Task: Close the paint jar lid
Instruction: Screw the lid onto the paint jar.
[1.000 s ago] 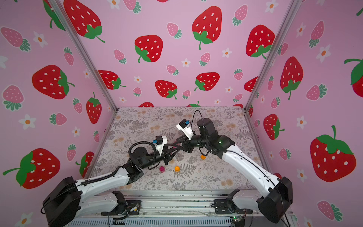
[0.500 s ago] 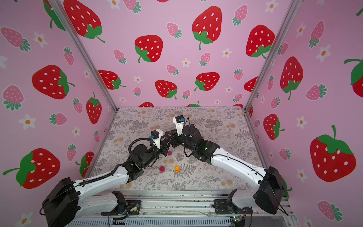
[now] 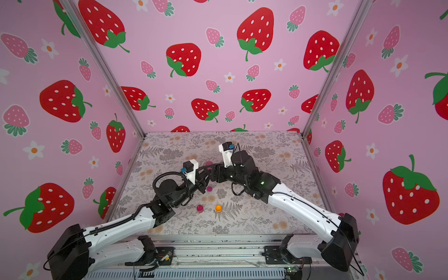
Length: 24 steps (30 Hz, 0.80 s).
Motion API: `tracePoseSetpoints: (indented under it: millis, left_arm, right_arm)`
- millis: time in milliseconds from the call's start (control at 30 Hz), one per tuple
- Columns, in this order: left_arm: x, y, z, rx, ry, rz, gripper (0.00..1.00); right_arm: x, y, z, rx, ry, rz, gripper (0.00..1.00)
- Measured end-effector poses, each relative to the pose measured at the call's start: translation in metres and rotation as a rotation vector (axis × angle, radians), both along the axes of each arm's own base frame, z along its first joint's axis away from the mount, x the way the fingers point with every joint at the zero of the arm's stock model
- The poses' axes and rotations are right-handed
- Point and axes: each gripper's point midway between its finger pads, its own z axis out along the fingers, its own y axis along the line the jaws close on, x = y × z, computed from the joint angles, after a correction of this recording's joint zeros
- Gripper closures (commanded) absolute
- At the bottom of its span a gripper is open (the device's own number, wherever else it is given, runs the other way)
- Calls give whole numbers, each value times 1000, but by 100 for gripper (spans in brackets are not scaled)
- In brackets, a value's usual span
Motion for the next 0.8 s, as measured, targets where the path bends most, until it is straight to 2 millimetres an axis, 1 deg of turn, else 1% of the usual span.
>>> tracePoseSetpoints:
  millis: [100, 200, 267, 400, 500, 700, 800]
  left_arm:
    - [-11, -4, -8, -11, 20, -67, 79]
    - [-21, -8, -19, -8, 47, -126, 79]
    - [-27, -10, -23, -6, 57, -162, 79]
    - [-38, -15, -18, -24, 54, -230, 79]
    - [-44, -17, -15, -30, 51, -265, 79]
    - [-49, -19, -15, -34, 60, -296, 79]
    - [-49, -20, -15, -33, 61, -300, 79]
  right_arm:
    - [1, -17, 12, -5, 3, 48, 22]
    - [4, -33, 19, -23, -7, 106, 23]
    - [0, -38, 21, -50, -26, 164, 25]
    - [-23, -30, 26, -103, -80, 363, 26]
    - [-35, -23, 22, -119, -98, 481, 30]
    - [-43, -12, 0, -133, -65, 604, 32]
    - [-47, -9, -4, -134, -57, 634, 34]
